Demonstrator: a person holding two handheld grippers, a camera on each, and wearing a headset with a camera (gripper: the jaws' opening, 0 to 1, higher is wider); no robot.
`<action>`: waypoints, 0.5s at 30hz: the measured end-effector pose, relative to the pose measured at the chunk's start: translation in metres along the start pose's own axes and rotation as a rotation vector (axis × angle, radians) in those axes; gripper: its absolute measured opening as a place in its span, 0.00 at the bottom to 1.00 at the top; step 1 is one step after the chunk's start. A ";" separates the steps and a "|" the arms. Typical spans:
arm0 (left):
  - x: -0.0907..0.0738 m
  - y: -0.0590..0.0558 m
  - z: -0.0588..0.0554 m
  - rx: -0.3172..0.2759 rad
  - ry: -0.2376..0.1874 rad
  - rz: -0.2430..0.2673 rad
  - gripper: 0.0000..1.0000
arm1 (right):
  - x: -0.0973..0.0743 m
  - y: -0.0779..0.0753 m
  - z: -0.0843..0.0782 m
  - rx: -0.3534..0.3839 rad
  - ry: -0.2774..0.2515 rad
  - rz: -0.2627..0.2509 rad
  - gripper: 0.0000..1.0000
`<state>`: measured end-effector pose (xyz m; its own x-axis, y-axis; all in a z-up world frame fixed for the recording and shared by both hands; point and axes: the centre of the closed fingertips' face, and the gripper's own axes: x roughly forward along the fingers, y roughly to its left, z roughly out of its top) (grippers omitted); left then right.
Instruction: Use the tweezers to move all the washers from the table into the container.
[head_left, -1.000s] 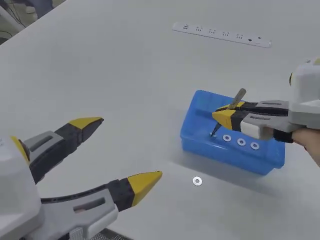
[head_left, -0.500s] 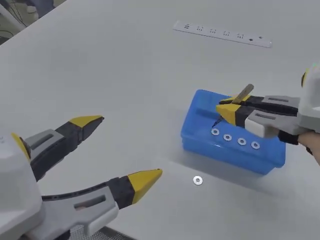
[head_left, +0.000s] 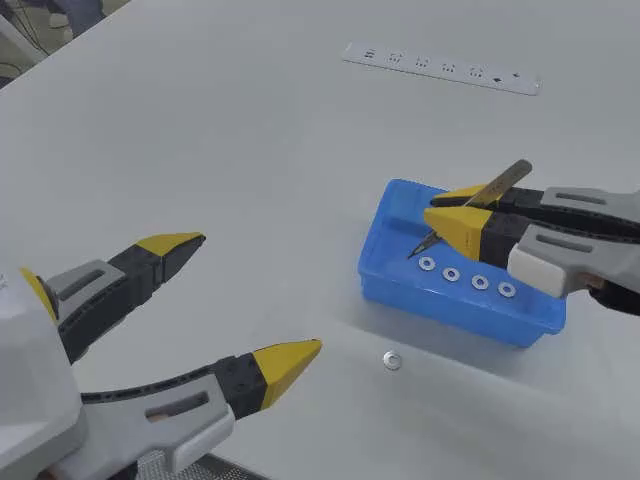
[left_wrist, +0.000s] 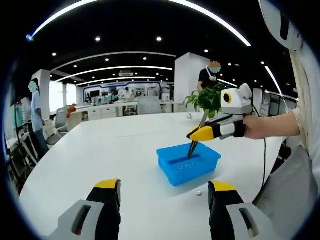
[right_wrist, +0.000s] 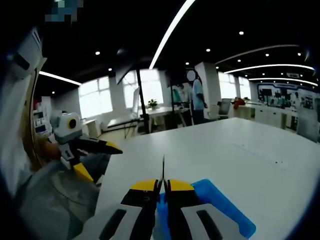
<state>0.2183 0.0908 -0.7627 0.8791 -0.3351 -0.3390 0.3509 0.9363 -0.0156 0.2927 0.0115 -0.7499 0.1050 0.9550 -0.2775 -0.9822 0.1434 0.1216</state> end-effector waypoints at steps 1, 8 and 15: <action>0.000 0.000 0.000 0.000 0.001 0.001 0.72 | 0.000 0.004 -0.002 -0.002 0.009 0.010 0.03; 0.000 0.000 -0.001 0.001 -0.001 -0.001 0.72 | 0.007 0.025 -0.026 0.047 0.051 0.070 0.03; 0.000 0.000 -0.002 0.001 -0.001 -0.002 0.72 | 0.014 0.032 -0.058 0.087 0.148 0.101 0.04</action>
<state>0.2178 0.0908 -0.7645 0.8787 -0.3369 -0.3384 0.3527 0.9356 -0.0156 0.2534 0.0145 -0.8046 -0.0237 0.9177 -0.3965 -0.9687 0.0770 0.2361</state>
